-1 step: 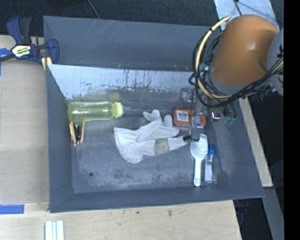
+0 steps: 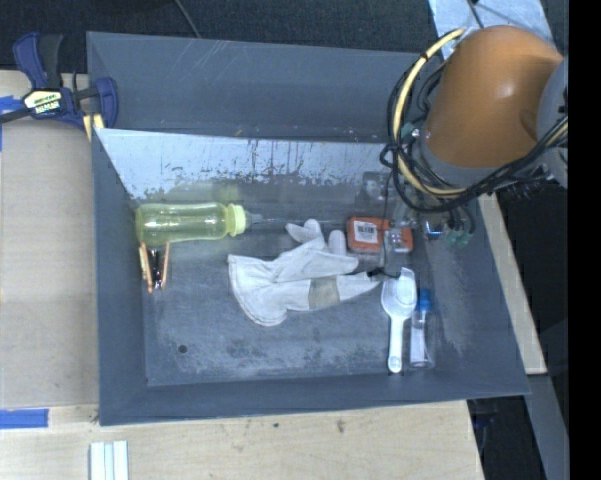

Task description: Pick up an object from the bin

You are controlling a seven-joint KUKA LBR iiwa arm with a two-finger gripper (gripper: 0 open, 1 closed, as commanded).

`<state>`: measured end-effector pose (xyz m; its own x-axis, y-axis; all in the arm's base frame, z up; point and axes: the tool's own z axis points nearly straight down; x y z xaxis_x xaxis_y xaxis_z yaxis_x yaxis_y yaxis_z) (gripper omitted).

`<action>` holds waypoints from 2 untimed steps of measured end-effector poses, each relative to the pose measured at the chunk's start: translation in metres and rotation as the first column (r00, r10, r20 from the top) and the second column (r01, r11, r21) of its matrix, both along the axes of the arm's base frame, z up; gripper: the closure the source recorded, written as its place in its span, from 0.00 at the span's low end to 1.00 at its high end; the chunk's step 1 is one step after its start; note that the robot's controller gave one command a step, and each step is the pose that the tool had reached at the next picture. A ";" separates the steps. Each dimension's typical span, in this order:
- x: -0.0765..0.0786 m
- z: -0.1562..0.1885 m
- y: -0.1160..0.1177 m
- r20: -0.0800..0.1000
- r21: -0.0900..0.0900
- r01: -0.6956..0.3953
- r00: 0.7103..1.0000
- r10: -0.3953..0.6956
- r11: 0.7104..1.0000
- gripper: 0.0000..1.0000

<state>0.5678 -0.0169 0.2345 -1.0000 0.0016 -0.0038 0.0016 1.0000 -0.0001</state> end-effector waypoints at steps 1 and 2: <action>0.006 -0.041 0.002 0.006 -0.001 -0.065 0.998 0.065 0.998 0.00; -0.004 -0.109 0.016 0.004 0.000 -0.035 0.999 0.035 0.999 0.00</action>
Offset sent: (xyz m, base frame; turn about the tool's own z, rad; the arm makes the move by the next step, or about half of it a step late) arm -0.0103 0.0244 -0.1312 -0.0159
